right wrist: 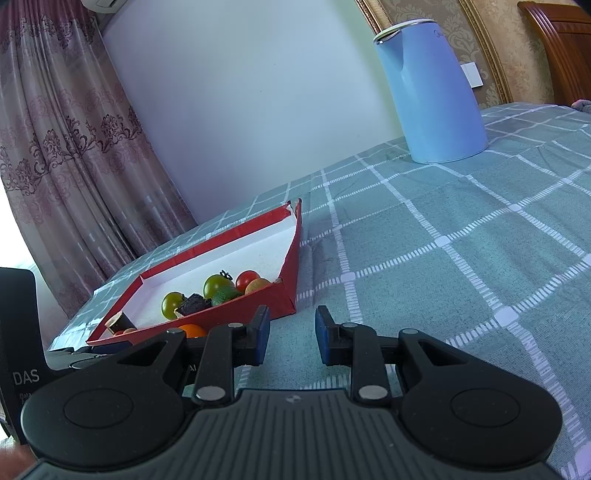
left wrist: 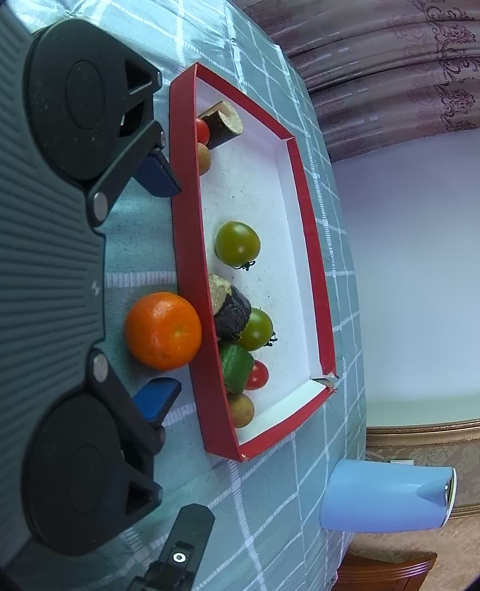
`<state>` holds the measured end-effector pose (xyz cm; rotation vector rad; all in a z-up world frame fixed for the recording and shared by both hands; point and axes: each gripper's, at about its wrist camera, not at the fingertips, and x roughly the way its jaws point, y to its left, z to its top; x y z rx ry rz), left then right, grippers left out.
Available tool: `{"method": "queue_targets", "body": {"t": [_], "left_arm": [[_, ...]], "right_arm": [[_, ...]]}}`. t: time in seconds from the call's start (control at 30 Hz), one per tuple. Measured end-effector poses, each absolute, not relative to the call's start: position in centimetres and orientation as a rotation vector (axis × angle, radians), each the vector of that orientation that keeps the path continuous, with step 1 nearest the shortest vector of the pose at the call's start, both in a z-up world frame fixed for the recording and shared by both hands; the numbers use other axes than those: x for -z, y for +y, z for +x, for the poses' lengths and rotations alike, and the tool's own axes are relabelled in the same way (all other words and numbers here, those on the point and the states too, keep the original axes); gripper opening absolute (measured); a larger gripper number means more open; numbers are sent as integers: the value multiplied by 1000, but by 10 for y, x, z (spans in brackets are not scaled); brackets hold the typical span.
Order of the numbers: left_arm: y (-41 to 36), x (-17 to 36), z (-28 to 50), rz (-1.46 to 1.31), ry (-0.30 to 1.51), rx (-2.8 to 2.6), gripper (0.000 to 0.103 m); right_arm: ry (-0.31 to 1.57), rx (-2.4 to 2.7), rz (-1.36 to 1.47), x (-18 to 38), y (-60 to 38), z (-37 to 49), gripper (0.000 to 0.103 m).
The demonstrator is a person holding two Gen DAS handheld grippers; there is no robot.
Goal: Organize fruits
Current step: 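Move the left gripper toward the orange on the cloth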
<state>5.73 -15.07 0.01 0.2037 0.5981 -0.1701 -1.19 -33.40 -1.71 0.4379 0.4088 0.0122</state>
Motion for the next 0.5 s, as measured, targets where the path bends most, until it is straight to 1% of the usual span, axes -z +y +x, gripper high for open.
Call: {"method": "queue_targets", "body": {"t": [0.5], "left_arm": [[-150,0,57,200,596,178,103]], "right_arm": [[414,-11,434,18,-333,-11,25]]}}
